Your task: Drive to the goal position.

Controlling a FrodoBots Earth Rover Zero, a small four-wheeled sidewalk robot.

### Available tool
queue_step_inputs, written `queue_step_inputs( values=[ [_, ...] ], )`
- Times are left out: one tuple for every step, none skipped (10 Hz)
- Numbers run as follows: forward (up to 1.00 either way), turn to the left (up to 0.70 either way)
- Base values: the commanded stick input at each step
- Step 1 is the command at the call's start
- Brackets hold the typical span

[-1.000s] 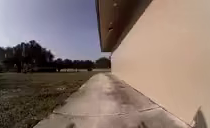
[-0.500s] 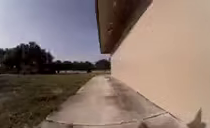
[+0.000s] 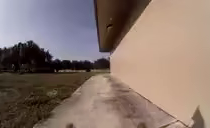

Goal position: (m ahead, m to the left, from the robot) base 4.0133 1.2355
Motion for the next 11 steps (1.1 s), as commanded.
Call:
queue_step_inputs(
  values=[
    [1.00,0.00],
    [1.00,0.00],
    [1.00,0.00],
    [1.00,0.00],
    [1.00,0.00],
    [1.00,0.00],
    [1.00,0.00],
    [1.00,0.00],
    [1.00,0.00],
    [1.00,0.00],
    [1.00,0.00]
  ],
)
